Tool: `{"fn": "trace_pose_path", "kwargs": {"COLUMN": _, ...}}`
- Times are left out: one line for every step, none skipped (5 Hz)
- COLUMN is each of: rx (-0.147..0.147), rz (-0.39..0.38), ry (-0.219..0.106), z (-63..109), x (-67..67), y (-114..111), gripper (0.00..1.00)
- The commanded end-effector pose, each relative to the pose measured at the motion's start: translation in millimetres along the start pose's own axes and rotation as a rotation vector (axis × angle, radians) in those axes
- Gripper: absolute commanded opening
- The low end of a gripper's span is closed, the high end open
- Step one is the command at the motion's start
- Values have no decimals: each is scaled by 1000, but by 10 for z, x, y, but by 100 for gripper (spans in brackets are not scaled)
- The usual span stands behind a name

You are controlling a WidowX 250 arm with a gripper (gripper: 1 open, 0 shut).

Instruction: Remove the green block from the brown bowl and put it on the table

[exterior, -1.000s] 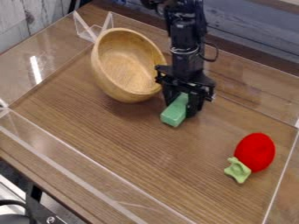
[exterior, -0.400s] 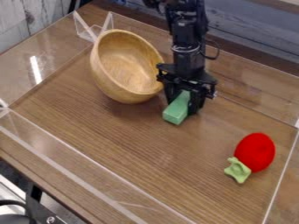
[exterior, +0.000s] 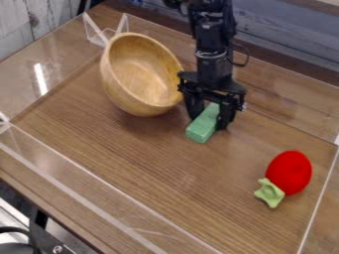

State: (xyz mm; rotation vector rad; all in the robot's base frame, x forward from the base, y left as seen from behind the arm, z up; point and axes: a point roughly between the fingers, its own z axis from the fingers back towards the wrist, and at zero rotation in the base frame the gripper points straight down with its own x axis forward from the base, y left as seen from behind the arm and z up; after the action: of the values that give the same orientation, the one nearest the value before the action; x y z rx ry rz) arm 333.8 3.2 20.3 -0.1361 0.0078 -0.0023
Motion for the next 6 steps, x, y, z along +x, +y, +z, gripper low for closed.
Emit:
{"fn": "trace_pose_path", "kwargs": {"rx": -13, "rz": 18, "ry": -70, "z": 318, "x": 71, "y": 37, "gripper": 100}}
{"fn": "trace_pose_path", "kwargs": {"rx": -32, "rz": 24, "ry": -113, "z": 565, "x": 76, "y": 11, "gripper": 100}}
{"fn": "trace_pose_path", "kwargs": {"rx": -38, "rz": 26, "ry": -165, "z": 862, "x": 73, "y": -31, "gripper": 100}}
{"fn": "trace_pose_path", "kwargs": {"rx": -41, "rz": 7, "ry": -205, "z": 1151, "x": 57, "y": -83, "gripper": 100}}
{"fn": "trace_pose_path", "kwargs": {"rx": -13, "rz": -25, "ry": -219, "z": 1316, "x": 42, "y": 47, "gripper": 100}}
{"fn": "trace_pose_path", "kwargs": {"rx": 35, "rz": -24, "ry": -230, "z": 1534, "x": 55, "y": 274, "gripper": 100}}
